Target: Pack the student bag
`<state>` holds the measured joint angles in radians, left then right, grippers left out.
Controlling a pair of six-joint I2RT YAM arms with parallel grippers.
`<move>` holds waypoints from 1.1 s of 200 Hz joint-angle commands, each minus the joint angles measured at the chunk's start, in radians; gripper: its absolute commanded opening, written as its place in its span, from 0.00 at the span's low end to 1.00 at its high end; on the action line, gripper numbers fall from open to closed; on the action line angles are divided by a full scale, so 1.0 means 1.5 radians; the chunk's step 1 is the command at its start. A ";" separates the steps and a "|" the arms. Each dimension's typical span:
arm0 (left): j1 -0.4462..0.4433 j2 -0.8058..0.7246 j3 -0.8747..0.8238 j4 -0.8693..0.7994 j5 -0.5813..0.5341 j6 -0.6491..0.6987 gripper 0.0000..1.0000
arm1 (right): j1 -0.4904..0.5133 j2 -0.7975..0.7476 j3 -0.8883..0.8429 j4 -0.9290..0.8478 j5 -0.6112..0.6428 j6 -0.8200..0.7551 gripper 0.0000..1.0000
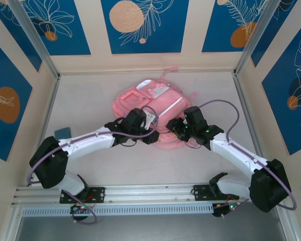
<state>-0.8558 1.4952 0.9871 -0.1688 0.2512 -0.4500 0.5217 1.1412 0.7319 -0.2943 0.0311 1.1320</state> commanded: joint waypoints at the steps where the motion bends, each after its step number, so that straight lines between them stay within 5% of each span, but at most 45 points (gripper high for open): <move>1: 0.003 -0.038 0.029 -0.019 -0.013 -0.002 0.41 | -0.008 -0.032 0.033 -0.105 0.046 -0.067 0.48; 26: 0.030 -0.082 0.018 -0.060 -0.034 -0.012 0.60 | -0.005 -0.044 0.065 -0.193 0.092 -0.128 0.53; 62: 0.072 -0.128 0.029 -0.124 -0.086 -0.063 0.74 | 0.052 -0.042 0.109 -0.262 0.175 -0.187 0.55; 153: 0.202 -0.173 -0.025 -0.183 -0.142 -0.223 0.85 | 0.351 0.210 0.302 -0.375 0.446 -0.224 0.48; 220: 0.219 -0.190 -0.039 -0.222 -0.177 -0.220 0.87 | 0.394 0.375 0.402 -0.447 0.523 -0.154 0.42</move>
<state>-0.5426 1.2312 0.9443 -0.4652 0.0177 -0.7620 1.1088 1.6741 1.3022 -0.9112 0.7334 0.8486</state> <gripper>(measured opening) 0.866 0.433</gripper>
